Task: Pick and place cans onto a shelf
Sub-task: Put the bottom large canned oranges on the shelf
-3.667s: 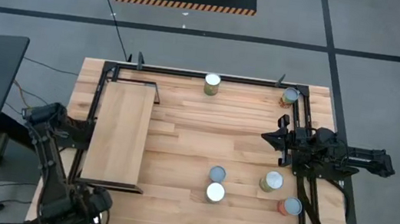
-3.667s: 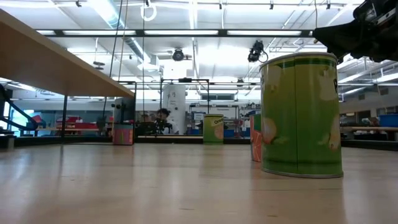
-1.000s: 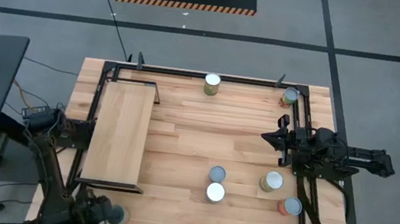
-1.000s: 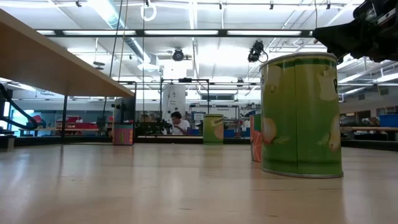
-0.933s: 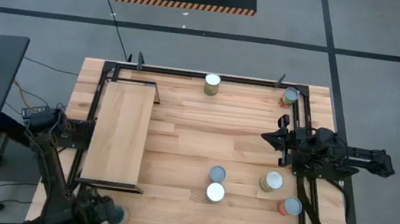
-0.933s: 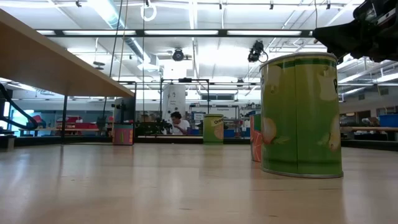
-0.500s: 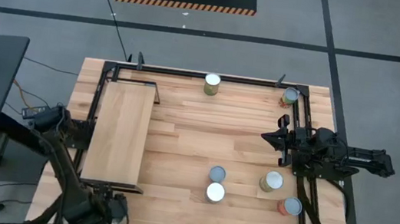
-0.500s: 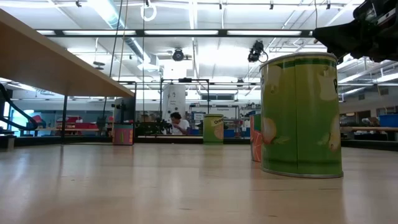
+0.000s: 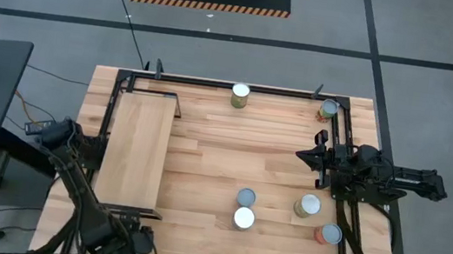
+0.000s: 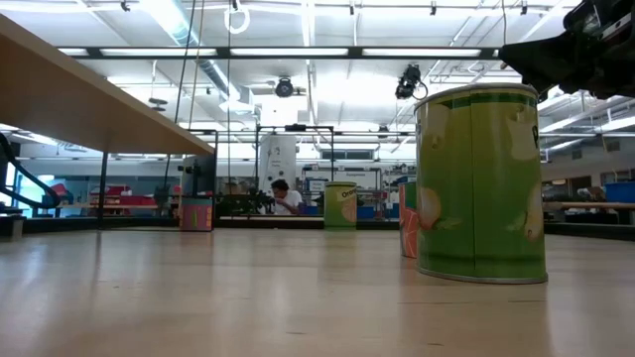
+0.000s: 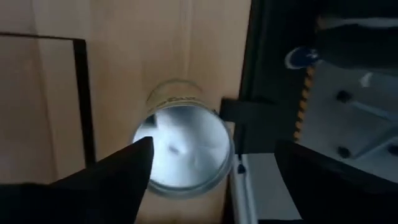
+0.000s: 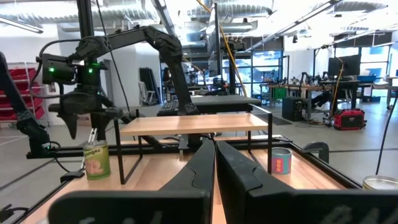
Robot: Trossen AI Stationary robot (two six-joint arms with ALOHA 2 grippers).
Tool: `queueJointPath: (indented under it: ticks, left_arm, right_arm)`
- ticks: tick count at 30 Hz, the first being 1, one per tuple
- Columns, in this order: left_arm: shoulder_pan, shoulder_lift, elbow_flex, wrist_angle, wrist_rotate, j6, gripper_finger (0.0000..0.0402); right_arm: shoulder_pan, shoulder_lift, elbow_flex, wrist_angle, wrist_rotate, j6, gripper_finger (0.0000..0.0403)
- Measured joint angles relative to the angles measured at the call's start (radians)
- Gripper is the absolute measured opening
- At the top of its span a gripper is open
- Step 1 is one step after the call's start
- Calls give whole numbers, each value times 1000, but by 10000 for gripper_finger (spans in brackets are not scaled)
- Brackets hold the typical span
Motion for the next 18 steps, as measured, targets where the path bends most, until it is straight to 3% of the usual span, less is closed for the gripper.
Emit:
queueJointPath:
  ticks: [4,7,18]
  left_arm:
    - [-19,-2,11,-11,39,-1,298]
    - [-25,-2,10,-19,81,-4,292]
    - [-1,-7,7,-19,35,0,374]
  right_arm:
    - [0,0,0,0,0,0,23]
    - [0,0,0,0,0,0,23]
    - [0,0,0,0,0,0,23]
